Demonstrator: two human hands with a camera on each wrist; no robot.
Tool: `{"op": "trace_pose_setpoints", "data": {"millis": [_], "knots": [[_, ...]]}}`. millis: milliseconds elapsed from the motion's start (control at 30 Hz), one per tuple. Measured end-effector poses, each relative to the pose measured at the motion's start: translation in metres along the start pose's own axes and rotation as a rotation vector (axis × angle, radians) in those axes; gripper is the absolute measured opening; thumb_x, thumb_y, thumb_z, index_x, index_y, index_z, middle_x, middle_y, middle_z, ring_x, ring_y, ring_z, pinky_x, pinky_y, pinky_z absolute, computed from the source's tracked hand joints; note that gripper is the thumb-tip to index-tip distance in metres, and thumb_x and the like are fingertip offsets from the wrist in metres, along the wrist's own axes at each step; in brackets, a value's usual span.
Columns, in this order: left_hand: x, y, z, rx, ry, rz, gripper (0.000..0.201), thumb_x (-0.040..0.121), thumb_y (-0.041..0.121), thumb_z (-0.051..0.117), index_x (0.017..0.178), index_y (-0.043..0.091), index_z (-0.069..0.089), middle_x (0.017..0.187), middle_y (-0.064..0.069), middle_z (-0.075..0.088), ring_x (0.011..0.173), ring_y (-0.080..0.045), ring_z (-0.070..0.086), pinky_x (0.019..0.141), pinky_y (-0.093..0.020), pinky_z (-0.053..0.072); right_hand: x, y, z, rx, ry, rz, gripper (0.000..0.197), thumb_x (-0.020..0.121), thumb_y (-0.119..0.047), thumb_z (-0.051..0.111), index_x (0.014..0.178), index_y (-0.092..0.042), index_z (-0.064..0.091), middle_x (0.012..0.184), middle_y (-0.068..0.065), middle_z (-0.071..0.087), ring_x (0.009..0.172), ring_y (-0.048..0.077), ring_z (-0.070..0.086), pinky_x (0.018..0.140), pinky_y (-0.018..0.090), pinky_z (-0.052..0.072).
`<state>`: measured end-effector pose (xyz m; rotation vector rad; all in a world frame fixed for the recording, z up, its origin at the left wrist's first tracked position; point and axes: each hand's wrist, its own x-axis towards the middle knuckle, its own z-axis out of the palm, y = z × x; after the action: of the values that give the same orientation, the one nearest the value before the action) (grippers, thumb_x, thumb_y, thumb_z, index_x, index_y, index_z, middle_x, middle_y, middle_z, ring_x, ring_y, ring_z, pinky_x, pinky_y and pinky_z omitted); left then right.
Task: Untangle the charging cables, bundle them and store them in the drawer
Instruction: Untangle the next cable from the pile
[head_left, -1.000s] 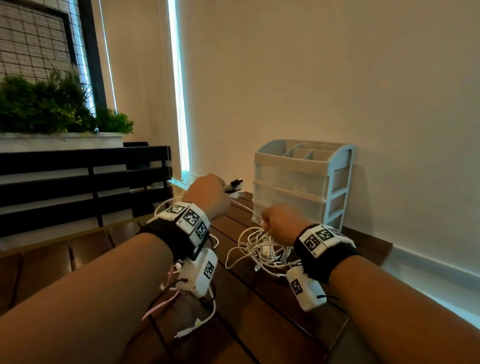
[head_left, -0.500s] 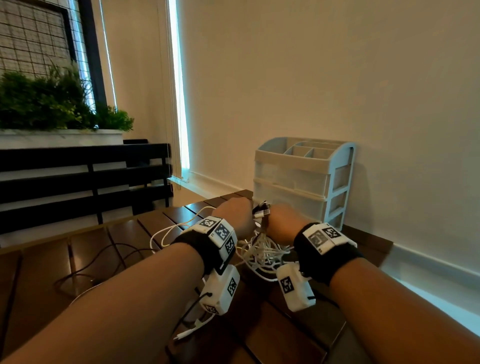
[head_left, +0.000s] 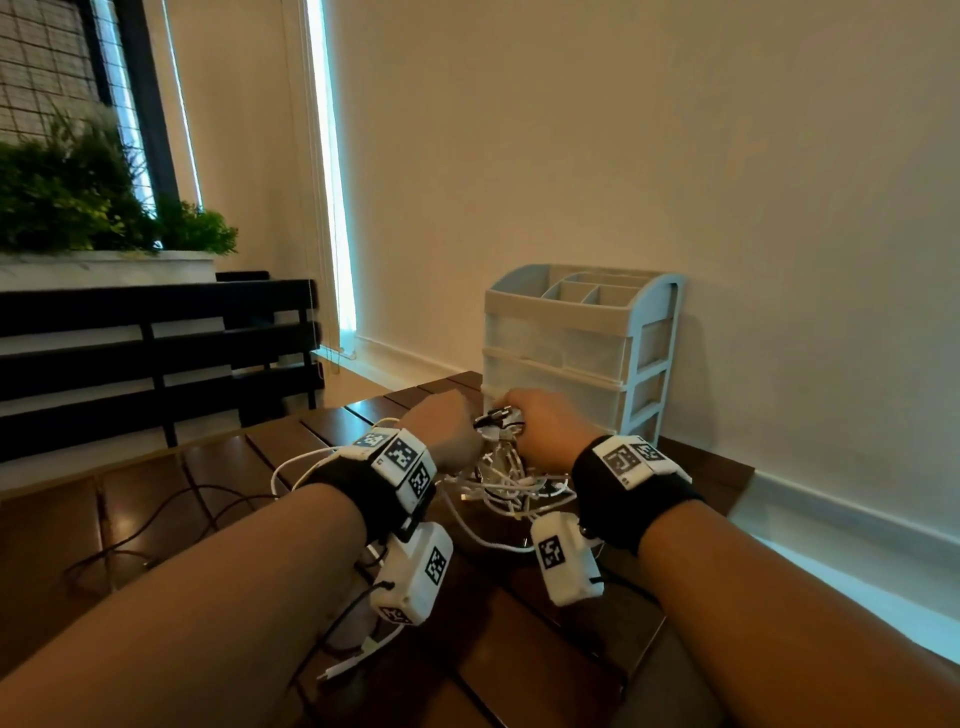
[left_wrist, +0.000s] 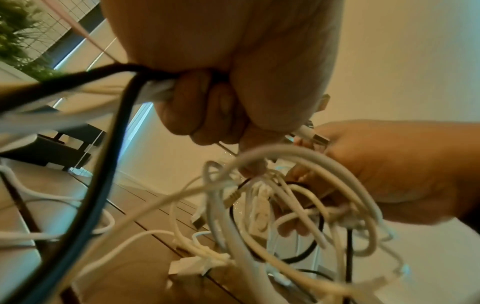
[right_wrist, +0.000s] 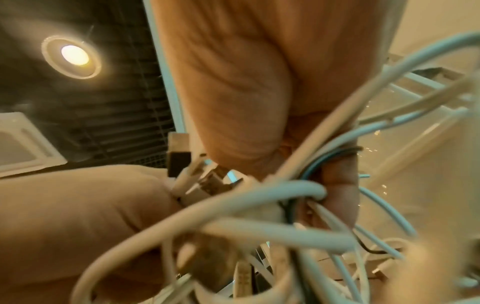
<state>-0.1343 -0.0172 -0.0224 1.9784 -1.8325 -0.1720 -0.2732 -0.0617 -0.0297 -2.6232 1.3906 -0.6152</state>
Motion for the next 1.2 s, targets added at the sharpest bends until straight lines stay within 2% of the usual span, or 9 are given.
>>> {"op": "trace_pose_setpoints", "data": {"millis": [133, 300, 400, 600, 667, 800, 900, 1067, 1200], "knots": [[0.000, -0.002, -0.018, -0.133, 0.024, -0.063, 0.020, 0.084, 0.024, 0.070, 0.092, 0.006, 0.069, 0.077, -0.005, 0.063, 0.075, -0.020, 0.057, 0.061, -0.028, 0.044, -0.002, 0.016, -0.002, 0.081, 0.028, 0.114, 0.032, 0.082, -0.016, 0.071, 0.114, -0.019, 0.065, 0.116, 0.004, 0.062, 0.097, 0.019, 0.061, 0.075, 0.025, 0.047], [0.003, -0.017, -0.036, -0.307, 0.105, -0.127, 0.024, 0.084, 0.021, 0.072, 0.099, 0.002, 0.068, 0.083, -0.006, 0.061, 0.079, -0.020, 0.056, 0.066, -0.028, 0.040, 0.002, 0.025, -0.014, -0.028, 0.095, 0.217, 0.014, 0.083, -0.019, 0.070, 0.095, -0.014, 0.066, 0.099, 0.006, 0.067, 0.086, 0.017, 0.058, 0.075, 0.028, 0.049], [0.002, -0.020, -0.038, -0.347, 0.136, -0.137, 0.025, 0.084, 0.020, 0.072, 0.100, 0.001, 0.068, 0.084, -0.007, 0.061, 0.082, -0.022, 0.055, 0.070, -0.030, 0.040, 0.004, 0.023, -0.019, -0.038, 0.178, 0.250, 0.024, 0.083, -0.018, 0.068, 0.103, -0.014, 0.055, 0.095, 0.004, 0.060, 0.085, 0.021, 0.058, 0.074, 0.033, 0.051], [0.001, 0.001, -0.032, -0.403, 0.115, -0.053, 0.015, 0.083, 0.018, 0.073, 0.074, 0.008, 0.067, 0.065, -0.003, 0.056, 0.065, -0.015, 0.051, 0.056, -0.024, 0.037, -0.001, -0.008, -0.022, 0.132, 0.077, -0.051, 0.017, 0.076, -0.021, 0.072, 0.089, -0.017, 0.063, 0.089, 0.002, 0.064, 0.082, 0.020, 0.060, 0.075, 0.036, 0.051], [0.001, 0.009, -0.032, -0.413, 0.119, -0.033, 0.022, 0.083, 0.016, 0.072, 0.064, 0.011, 0.062, 0.062, -0.002, 0.055, 0.061, -0.014, 0.049, 0.053, -0.024, 0.035, 0.000, -0.012, -0.016, 0.183, 0.036, -0.033, 0.016, 0.075, -0.025, 0.075, 0.084, -0.017, 0.064, 0.086, 0.004, 0.066, 0.082, 0.022, 0.062, 0.075, 0.035, 0.051], [0.002, 0.006, -0.036, -0.366, 0.172, -0.053, 0.020, 0.085, 0.020, 0.070, 0.090, 0.002, 0.068, 0.088, -0.013, 0.066, 0.084, -0.026, 0.061, 0.070, -0.029, 0.044, -0.004, -0.001, 0.003, 0.098, 0.026, 0.084, 0.025, 0.076, -0.018, 0.075, 0.088, -0.015, 0.053, 0.084, 0.001, 0.056, 0.078, 0.017, 0.052, 0.060, 0.024, 0.040], [0.004, -0.006, -0.040, -0.380, 0.228, -0.124, 0.031, 0.084, 0.023, 0.071, 0.104, -0.001, 0.069, 0.100, -0.017, 0.069, 0.095, -0.030, 0.064, 0.079, -0.034, 0.049, -0.010, 0.005, 0.003, -0.046, 0.028, -0.017, 0.015, 0.079, -0.006, 0.064, 0.076, -0.014, 0.052, 0.072, -0.001, 0.050, 0.072, 0.017, 0.049, 0.059, 0.024, 0.039], [0.007, -0.019, -0.052, -0.384, 0.243, -0.183, 0.029, 0.083, 0.023, 0.071, 0.100, 0.000, 0.068, 0.087, -0.011, 0.065, 0.084, -0.027, 0.061, 0.065, -0.029, 0.043, -0.022, 0.013, -0.006, -0.142, 0.025, -0.317, 0.012, 0.084, -0.007, 0.062, 0.081, -0.015, 0.070, 0.090, -0.001, 0.058, 0.083, 0.014, 0.053, 0.073, 0.027, 0.047], [0.006, -0.024, -0.055, -0.348, 0.238, -0.205, 0.028, 0.083, 0.023, 0.070, 0.098, -0.001, 0.067, 0.084, -0.011, 0.063, 0.076, -0.023, 0.056, 0.060, -0.028, 0.040, -0.022, 0.023, -0.020, -0.275, -0.010, -0.301, 0.013, 0.086, -0.012, 0.061, 0.081, -0.015, 0.072, 0.090, -0.001, 0.062, 0.087, 0.015, 0.057, 0.078, 0.030, 0.049]]}}
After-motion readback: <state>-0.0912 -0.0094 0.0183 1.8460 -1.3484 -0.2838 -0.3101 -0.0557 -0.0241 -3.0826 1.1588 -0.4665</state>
